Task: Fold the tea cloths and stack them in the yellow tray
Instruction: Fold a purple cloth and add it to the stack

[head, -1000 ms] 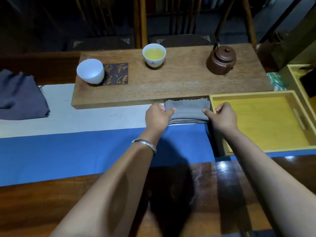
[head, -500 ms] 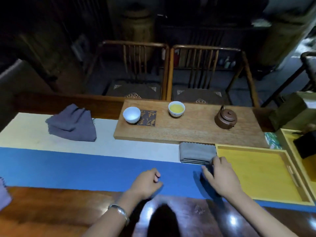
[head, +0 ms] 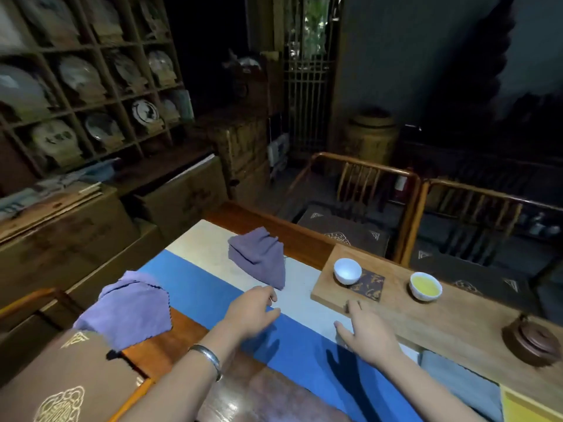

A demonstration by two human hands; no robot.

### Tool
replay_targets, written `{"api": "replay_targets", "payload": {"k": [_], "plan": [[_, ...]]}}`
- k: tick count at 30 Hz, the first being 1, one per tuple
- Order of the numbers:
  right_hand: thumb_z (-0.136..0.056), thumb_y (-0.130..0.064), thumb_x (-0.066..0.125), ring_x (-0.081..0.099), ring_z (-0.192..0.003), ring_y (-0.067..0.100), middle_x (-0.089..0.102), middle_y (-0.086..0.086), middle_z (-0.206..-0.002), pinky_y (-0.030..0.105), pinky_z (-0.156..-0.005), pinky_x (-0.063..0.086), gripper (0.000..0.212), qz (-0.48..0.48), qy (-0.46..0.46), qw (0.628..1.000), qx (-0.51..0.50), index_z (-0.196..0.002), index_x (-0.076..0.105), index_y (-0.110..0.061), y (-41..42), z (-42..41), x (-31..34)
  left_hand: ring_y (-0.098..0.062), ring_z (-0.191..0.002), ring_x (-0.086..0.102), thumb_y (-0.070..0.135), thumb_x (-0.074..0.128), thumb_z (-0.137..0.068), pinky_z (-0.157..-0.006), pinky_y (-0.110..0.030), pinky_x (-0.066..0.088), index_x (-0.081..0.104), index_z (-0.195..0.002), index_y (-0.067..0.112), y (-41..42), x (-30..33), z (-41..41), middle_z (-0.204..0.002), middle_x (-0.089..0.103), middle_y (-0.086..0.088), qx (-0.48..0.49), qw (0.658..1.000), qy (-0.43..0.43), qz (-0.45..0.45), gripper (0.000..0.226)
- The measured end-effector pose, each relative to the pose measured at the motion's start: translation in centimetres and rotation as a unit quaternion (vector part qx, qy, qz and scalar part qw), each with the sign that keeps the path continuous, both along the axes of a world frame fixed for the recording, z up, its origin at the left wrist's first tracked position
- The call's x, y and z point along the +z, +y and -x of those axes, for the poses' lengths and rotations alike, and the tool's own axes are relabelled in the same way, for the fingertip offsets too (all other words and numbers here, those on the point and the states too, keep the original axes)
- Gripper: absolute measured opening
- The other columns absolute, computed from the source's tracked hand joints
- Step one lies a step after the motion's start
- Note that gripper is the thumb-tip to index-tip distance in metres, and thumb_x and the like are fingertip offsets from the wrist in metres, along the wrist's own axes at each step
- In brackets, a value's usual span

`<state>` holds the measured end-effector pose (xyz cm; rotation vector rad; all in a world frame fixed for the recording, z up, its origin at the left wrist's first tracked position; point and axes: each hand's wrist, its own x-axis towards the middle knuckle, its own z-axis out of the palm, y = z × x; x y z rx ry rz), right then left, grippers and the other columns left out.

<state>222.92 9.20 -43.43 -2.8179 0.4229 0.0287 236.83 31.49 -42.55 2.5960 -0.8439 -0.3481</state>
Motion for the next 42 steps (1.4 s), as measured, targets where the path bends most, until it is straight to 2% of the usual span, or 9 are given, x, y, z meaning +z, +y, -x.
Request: {"api": "replay_targets", "payload": {"k": [3, 9, 15, 18, 24, 29, 32, 38, 42], "plan": [[-0.091, -0.048, 0.046, 0.055, -0.095, 0.022, 0.057, 0.005, -0.11, 0.034, -0.075, 0.046, 0.034, 0.0, -0.014, 1.0, 0.023, -0.109, 0.046, -0.019, 2.2, -4.2, 0.8, -0.013, -0.083, 0.048, 0.038, 0.054, -0.09, -0.065, -0.026, 0.039, 0.053, -0.108, 0.021, 2.1, 0.3, -2.7, -0.102, 0.054, 0.007, 0.028, 1.0, 0.002, 0.004, 0.025], [-0.092, -0.047, 0.045, 0.055, -0.1, 0.02, 0.056, 0.004, -0.116, 0.03, -0.075, 0.043, 0.036, 0.008, 0.01, 0.999, 0.046, -0.117, 0.045, -0.021, 5.3, -12.8, 1.0, -0.013, -0.088, 0.051, 0.041, 0.055, -0.089, -0.074, -0.03, 0.045, 0.053, -0.112, 0.021, 4.5, -1.2, -9.8, -0.109, 0.057, 0.004, 0.049, 0.999, 0.02, -0.004, 0.03], [-0.094, -0.044, 0.046, 0.055, -0.102, 0.017, 0.055, 0.003, -0.121, 0.022, -0.071, 0.036, 0.034, -0.011, 0.051, 0.998, 0.042, -0.121, 0.045, -0.023, 6.9, -21.8, -1.2, -0.018, -0.09, 0.053, 0.038, 0.054, -0.088, -0.072, -0.031, 0.043, 0.054, -0.109, 0.019, 4.7, -4.3, -19.6, -0.107, 0.06, -0.001, 0.039, 0.999, 0.029, -0.007, 0.028], [-0.094, -0.043, 0.048, 0.056, -0.103, 0.016, 0.055, 0.002, -0.123, 0.02, -0.075, 0.043, 0.036, -0.024, 0.073, 0.997, 0.017, -0.123, 0.045, -0.023, 7.0, -25.3, -3.0, -0.023, -0.091, 0.057, 0.038, 0.053, -0.089, -0.071, -0.031, 0.043, 0.054, -0.103, 0.018, 4.4, -6.2, -24.3, -0.103, 0.062, -0.004, 0.033, 0.999, 0.032, -0.009, 0.025], [-0.093, -0.044, 0.049, 0.058, -0.102, 0.016, 0.057, 0.001, -0.119, 0.021, -0.077, 0.048, 0.036, -0.026, 0.095, 0.995, -0.028, -0.122, 0.047, -0.023, 5.8, -30.5, -5.8, -0.021, -0.098, 0.062, 0.04, 0.054, -0.092, -0.083, -0.029, 0.049, 0.053, -0.116, 0.022, 4.1, -10.0, -31.5, -0.113, 0.064, -0.003, 0.076, 0.995, 0.064, 0.018, 0.03], [-0.095, -0.038, 0.049, 0.056, -0.109, 0.023, 0.055, 0.007, -0.12, 0.028, -0.08, 0.047, 0.033, -0.028, 0.095, 0.994, -0.036, -0.12, 0.048, -0.018, 4.4, -35.4, -7.3, -0.016, -0.089, 0.06, 0.036, 0.06, -0.091, -0.079, -0.023, 0.046, 0.055, -0.111, 0.024, 3.2, -13.0, -34.8, -0.109, 0.066, -0.003, 0.121, 0.986, 0.103, 0.058, 0.024], [-0.096, -0.036, 0.048, 0.055, -0.112, 0.024, 0.055, 0.008, -0.122, 0.032, -0.087, 0.048, 0.034, -0.034, 0.103, 0.993, -0.044, -0.124, 0.048, -0.017, 3.7, -37.9, -8.5, -0.02, -0.097, 0.065, 0.038, 0.058, -0.092, -0.081, -0.024, 0.05, 0.054, -0.107, 0.026, 2.6, -14.6, -36.2, -0.11, 0.064, -0.001, 0.117, 0.987, 0.102, 0.053, 0.019], [-0.095, -0.039, 0.048, 0.049, -0.118, 0.029, 0.049, 0.011, -0.127, 0.038, -0.096, 0.046, 0.039, -0.039, 0.138, 0.987, -0.069, -0.125, 0.044, -0.015, 1.9, -41.2, -11.8, -0.023, -0.108, 0.059, 0.044, 0.057, -0.092, -0.09, -0.034, 0.052, 0.056, -0.123, 0.019, 1.6, -16.8, -39.3, -0.125, 0.059, -0.004, 0.112, 0.991, 0.069, 0.014, 0.04], [-0.091, -0.042, 0.054, 0.046, -0.118, 0.03, 0.044, 0.012, -0.127, 0.039, -0.097, 0.044, 0.045, -0.045, 0.157, 0.984, -0.075, -0.126, 0.043, -0.016, 1.1, -42.1, -13.7, -0.022, -0.106, 0.054, 0.042, 0.059, -0.09, -0.088, -0.031, 0.049, 0.057, -0.118, 0.02, 1.2, -17.7, -40.7, -0.12, 0.057, -0.003, 0.071, 0.996, 0.044, -0.025, 0.035]]}}
